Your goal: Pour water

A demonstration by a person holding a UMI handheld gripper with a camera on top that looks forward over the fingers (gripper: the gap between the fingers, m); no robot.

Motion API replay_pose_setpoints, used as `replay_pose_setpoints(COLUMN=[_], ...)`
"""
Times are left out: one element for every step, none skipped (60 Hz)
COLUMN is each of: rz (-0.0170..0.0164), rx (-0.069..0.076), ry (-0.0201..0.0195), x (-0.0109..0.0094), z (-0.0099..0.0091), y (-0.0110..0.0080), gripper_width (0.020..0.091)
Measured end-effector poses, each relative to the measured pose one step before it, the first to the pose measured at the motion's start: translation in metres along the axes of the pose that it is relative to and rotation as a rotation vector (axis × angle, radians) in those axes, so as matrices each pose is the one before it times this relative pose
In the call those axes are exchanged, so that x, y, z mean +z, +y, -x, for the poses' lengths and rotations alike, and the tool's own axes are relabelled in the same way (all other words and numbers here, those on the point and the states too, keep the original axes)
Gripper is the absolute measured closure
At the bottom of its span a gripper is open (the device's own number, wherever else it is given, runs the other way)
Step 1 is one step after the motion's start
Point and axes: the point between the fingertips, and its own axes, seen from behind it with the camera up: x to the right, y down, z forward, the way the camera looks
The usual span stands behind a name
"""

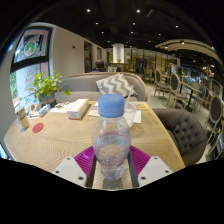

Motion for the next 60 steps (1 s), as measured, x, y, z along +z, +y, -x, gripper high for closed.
replay_pose_setpoints(rz=[-0.00085, -0.00011, -0.00314, -0.0027, -0.00263, -0.00031, -0.00078, -0.00053, 0.00018, 0.00004, 0.00053, -0.00112, 0.00077, 0.00057, 0.00047, 0.00072, 0.00238, 0.00221, 0.00344, 0.00496, 0.00297, 0.00069, 0.00005, 0.00105, 0.00116, -0.00013, -0.00005, -0.00044, -0.00082, -0.00156, -0.0026, -0.00355, -0.00357, -0.00326, -0.00392, -0.00407, -0.0029, -0.00354, -0.00375, -0.00492, -0.00469, -0.00458, -0.00442, -0.0048, -0.00593, -0.00609, -0.00549, -0.00557, -0.00603, -0.00656, -0.00622, -0.00494, -0.0035, -0.00396, -0.0041, -0.00462, -0.0055, -0.00621, -0.00597, -0.00618], rx=[-0.0035, -0.006, -0.0042, -0.0027, -0.0013, 0.001, 0.0016, -0.0011, 0.0005, 0.0014, -0.0007, -0.0005, -0.0021, -0.0034, -0.0042, -0.0016, -0.0024, -0.0009, -0.0018, -0.0018, -0.0015, 0.0, -0.0016, -0.0039, -0.0037, -0.0021, -0.002, -0.0045, -0.0058, -0.0069, -0.007, -0.0077, -0.0081, -0.0081, -0.0083, -0.0082, -0.0075, -0.0086, -0.0093, -0.01, -0.011, -0.0127, -0.0138, -0.0137, -0.0145, -0.0137, -0.0155, -0.0166, -0.0173, -0.0175, -0.0191, -0.0221, -0.024, -0.0265, -0.0278, -0.028, -0.0281, -0.0283, -0.0296, -0.0308], ry=[0.00051, 0.00179, -0.00004, -0.00043, 0.00194, 0.00215, 0.00228, 0.00421, 0.00492, 0.00526, 0.00625, 0.00802, 0.00669, 0.00492, 0.00472, 0.00296, 0.00399, 0.00267, 0.00325, 0.00145, 0.00336, 0.00551, 0.00438, 0.00229, 0.00272, 0.00509, 0.00782, 0.0083, 0.00677, 0.00744, 0.008, 0.00843, 0.00801, 0.00769, 0.00775, 0.00718, 0.00628, 0.00678, 0.00768, 0.00899, 0.01093, 0.01203, 0.01171, 0.01071, 0.01293, 0.01166, 0.01093, 0.01016, 0.00969, 0.00967, 0.00921, 0.00897, 0.00675, 0.0089, 0.00939, 0.00841, 0.00944, 0.00959, 0.00915, 0.00851], x=[0.00065, 0.0005, 0.00049, 0.00018, 0.00088, 0.0005, 0.00015, 0.00072, 0.00003, -0.00039, 0.00006, -0.00004, -0.00029, -0.0001, 0.00001, -0.0007, -0.00042, 0.00036, -0.00104, -0.00069, -0.00039, -0.00065, -0.00067, -0.00075, -0.00087, -0.00117, 0.00037, -0.00191, -0.00137, -0.00168, -0.00134, -0.00141, -0.00132, -0.00162, 0.00021, -0.00155, -0.00217, -0.00173, -0.00187, -0.00185, -0.00178, -0.00174, -0.00196, -0.00145, -0.00115, -0.00149, -0.00168, -0.00139, -0.00156, -0.00156, -0.00152, -0.00165, -0.00293, -0.00157, -0.0023, -0.0017, -0.00169, -0.00152, -0.00164, -0.00151], z=[0.0003, 0.00001, 0.00066, 0.00069, 0.00036, 0.0002, 0.00036, 0.00035, -0.00049, -0.00056, -0.00061, -0.00076, -0.00035, 0.00009, 0.00019, -0.00024, 0.0007, 0.00052, 0.00175, 0.00015, 0.00007, -0.00027, 0.00005, 0.00033, 0.00032, -0.00004, 0.0033, 0.00039, 0.0005, 0.00031, 0.00019, 0.00044, 0.00082, 0.00118, 0.00185, 0.00148, 0.00193, 0.00186, 0.00182, 0.002, 0.00154, 0.0017, 0.00186, 0.00205, 0.00453, 0.00318, 0.00357, 0.00385, 0.004, 0.00401, 0.00428, 0.0045, 0.00051, 0.00474, 0.00496, 0.00497, 0.00458, 0.00464, 0.00447, 0.00487], y=[0.00051, 0.00022, -0.00061, -0.00053, -0.00061, -0.00045, -0.00031, 0.00089, -0.00046, -0.00026, -0.00013, -0.00048, -0.00024, 0.00017, 0.00017, 0.00093, -0.00011, 0.0004, 0.00003, 0.0001, -0.00009, -0.0005, -0.00048, -0.00032, -0.00063, -0.00105, -0.00381, -0.00152, -0.00269, -0.00319, -0.00366, -0.0041, -0.00449, -0.00513, -0.00604, -0.00615, -0.00571, -0.00643, -0.00693, -0.00745, -0.00755, -0.00792, -0.00827, -0.009, -0.00923, -0.00891, -0.00908, -0.00967, -0.00965, -0.0098, -0.00965, -0.00975, -0.00958, -0.00948, -0.00952, -0.00977, -0.01012, -0.01028, -0.0102, -0.00998], gripper_width=[0.0603, 0.0613, 0.0614, 0.0631, 0.0646, 0.0646, 0.0665, 0.069, 0.0689, 0.0702, 0.0721, 0.0725, 0.0728, 0.0744, 0.0744, 0.0742, 0.0743, 0.0743, 0.0744, 0.0743, 0.0743, 0.0743, 0.0743, 0.0743, 0.0744, 0.0743, 0.0743, 0.0744, 0.0744, 0.0743, 0.0743, 0.0743, 0.0743, 0.0742, 0.0742, 0.0743, 0.0743, 0.0743, 0.0742, 0.0743, 0.0743, 0.0742, 0.0743, 0.0742, 0.0742, 0.0742, 0.0742, 0.0742, 0.0741, 0.0741, 0.0742, 0.0742, 0.0741, 0.0741, 0.074, 0.0741, 0.0741, 0.0741, 0.0742, 0.0742])
